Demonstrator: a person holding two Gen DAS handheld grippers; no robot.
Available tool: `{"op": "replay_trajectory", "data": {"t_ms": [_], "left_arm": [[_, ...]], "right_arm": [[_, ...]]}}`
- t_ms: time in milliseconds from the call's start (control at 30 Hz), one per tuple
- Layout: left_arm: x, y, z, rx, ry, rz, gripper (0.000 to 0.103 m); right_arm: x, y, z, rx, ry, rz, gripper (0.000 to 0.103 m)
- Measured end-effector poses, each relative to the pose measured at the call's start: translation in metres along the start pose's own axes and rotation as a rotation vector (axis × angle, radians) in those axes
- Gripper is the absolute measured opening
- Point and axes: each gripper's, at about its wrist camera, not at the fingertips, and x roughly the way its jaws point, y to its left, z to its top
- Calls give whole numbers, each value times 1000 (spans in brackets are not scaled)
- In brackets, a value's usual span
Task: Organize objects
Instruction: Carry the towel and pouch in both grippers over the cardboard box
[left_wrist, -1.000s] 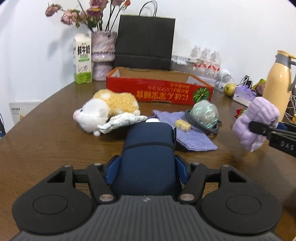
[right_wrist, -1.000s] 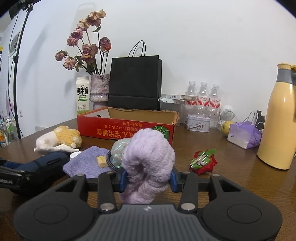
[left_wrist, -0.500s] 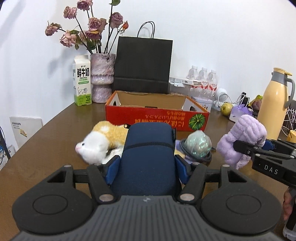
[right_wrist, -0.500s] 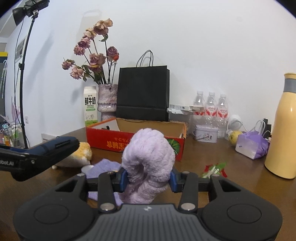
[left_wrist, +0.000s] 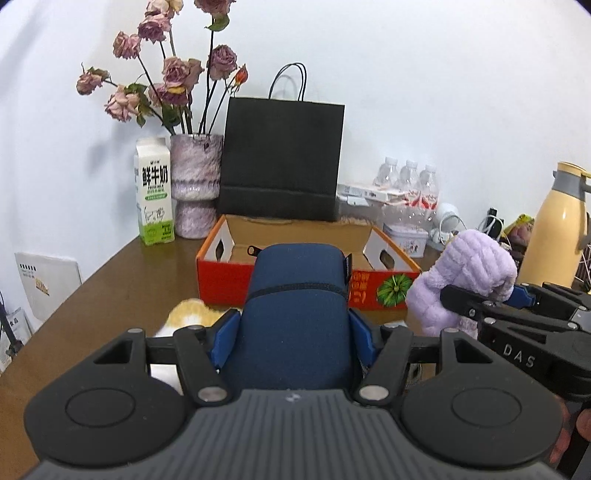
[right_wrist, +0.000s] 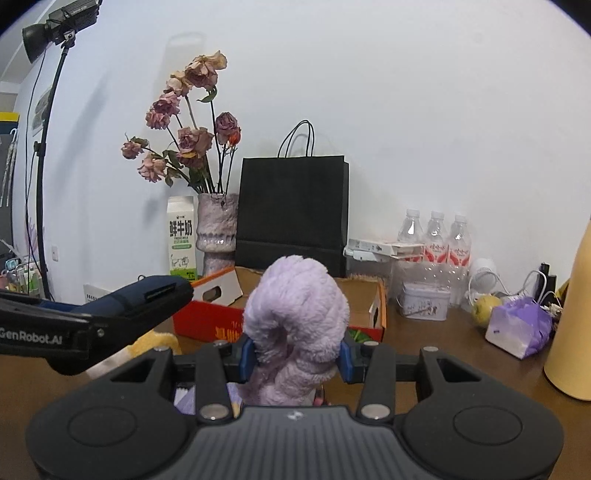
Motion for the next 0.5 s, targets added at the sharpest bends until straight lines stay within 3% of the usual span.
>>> {"op": "replay_trajectory", "data": {"t_ms": [500], "left_arm": [[47,-4,44,-28,-35,19,64]], "right_arm": [[57,-5,38,-19,-12,-6,41]]}}
